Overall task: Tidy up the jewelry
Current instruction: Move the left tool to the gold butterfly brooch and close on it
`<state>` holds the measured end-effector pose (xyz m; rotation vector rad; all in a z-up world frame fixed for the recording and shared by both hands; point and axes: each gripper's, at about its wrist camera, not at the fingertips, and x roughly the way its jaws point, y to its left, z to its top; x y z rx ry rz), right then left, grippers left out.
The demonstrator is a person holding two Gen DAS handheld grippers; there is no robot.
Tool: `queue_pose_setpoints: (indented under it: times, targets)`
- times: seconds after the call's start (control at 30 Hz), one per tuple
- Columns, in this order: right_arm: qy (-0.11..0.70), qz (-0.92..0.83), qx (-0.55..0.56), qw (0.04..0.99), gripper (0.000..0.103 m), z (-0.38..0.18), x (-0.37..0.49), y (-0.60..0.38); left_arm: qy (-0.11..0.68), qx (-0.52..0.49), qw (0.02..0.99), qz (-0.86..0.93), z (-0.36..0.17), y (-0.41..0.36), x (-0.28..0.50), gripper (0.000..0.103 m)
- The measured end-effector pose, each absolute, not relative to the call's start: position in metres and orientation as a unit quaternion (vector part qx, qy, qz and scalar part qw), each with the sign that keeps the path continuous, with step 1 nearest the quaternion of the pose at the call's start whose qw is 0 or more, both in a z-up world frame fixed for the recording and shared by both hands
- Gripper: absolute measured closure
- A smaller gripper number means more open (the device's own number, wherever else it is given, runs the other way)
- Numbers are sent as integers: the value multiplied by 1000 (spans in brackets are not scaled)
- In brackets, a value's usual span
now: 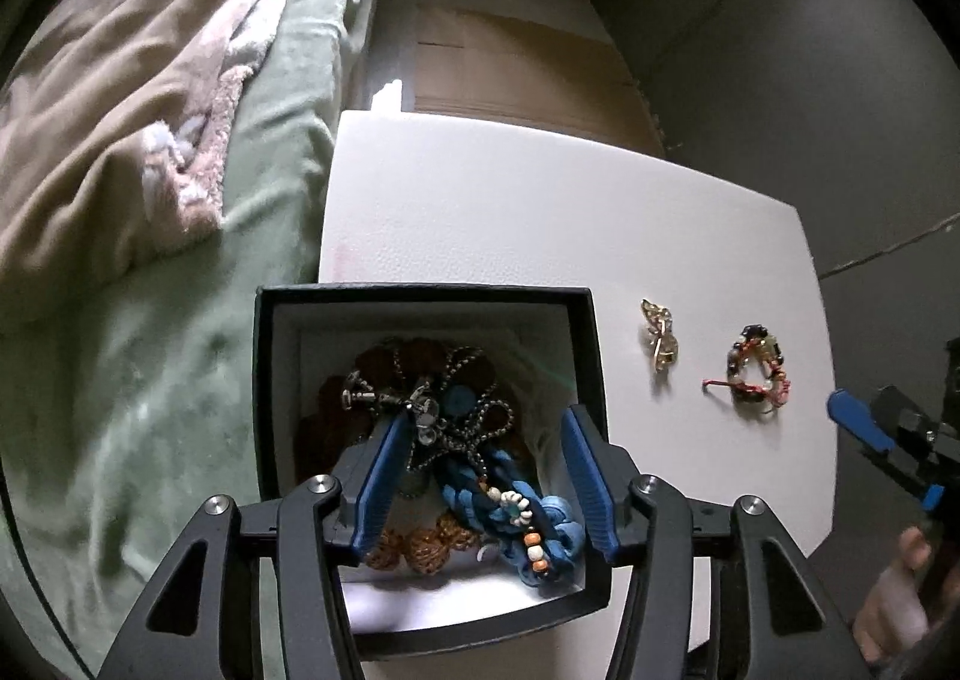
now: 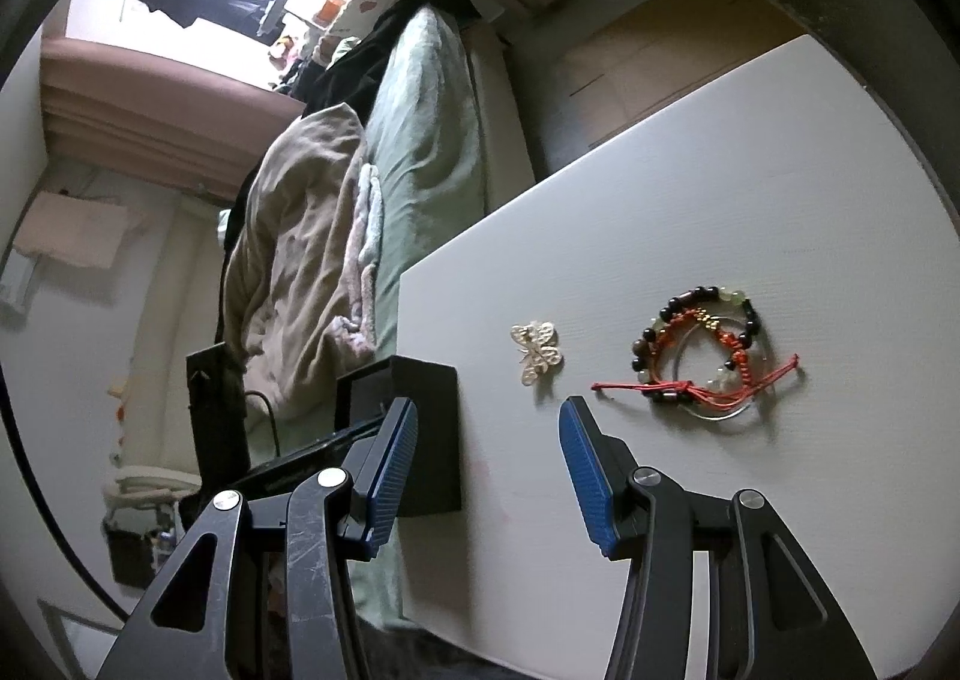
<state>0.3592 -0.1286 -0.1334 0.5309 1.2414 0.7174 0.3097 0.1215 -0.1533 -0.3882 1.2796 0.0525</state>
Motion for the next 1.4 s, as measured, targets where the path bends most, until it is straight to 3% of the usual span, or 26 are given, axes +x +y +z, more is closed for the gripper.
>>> queue_pose_setpoints:
  times: [0.27, 0.47, 1.07, 1.13, 1.4]
  targets:
    - [557, 322, 246, 725, 53, -130, 358, -138, 544, -258, 798, -30, -125, 136, 303, 49]
    - [557, 314, 251, 727, 53, -131, 360, -147, 539, -227, 811, -38, -105, 118, 306, 49]
    - [560, 256, 246, 749, 53, -133, 369, -200, 592, -167, 787, -44, -151, 40, 364, 49]
    - [561, 248, 250, 749, 53, -134, 371, -208, 603, -141, 785, -14, -160, 33, 371, 56]
    - [562, 230, 247, 755, 53, -137, 375, -223, 602, -99, 792, 13, -162, 18, 382, 58]
